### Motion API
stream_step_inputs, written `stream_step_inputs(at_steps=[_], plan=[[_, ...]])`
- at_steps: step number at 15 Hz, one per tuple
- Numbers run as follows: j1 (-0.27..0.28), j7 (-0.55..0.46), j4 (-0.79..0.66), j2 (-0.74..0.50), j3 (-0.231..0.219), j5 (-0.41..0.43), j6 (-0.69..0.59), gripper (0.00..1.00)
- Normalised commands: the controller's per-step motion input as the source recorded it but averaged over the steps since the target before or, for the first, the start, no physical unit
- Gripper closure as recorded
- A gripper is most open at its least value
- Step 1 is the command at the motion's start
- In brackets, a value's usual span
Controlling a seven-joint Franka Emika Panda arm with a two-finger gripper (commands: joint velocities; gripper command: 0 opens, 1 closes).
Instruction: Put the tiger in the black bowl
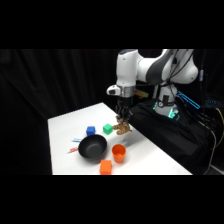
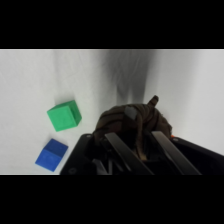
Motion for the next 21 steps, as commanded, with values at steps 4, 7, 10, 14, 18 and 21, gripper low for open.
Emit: stream_step_inputs(at_steps=[4, 7, 10, 14, 18, 21], plan=[[-0.016, 0.13, 0.49, 0.14, 0.026, -0.137, -0.23, 0.95], [-0.034, 0.1, 0.56, 0.44, -0.011, -0.144, -0.07, 0.95], [-0.027, 0.09, 0.57, 0.56, -0.04, -0.143, 0.01, 0.95], [-0.009, 0.06, 0.55, 0.55, -0.064, -0.132, 0.1, 0.95], [-0.011, 0.03, 0.5, 0.51, -0.081, -0.101, 0.13, 0.95], [0.002, 0.05, 0.39, 0.42, -0.075, -0.104, 0.12, 0.94]])
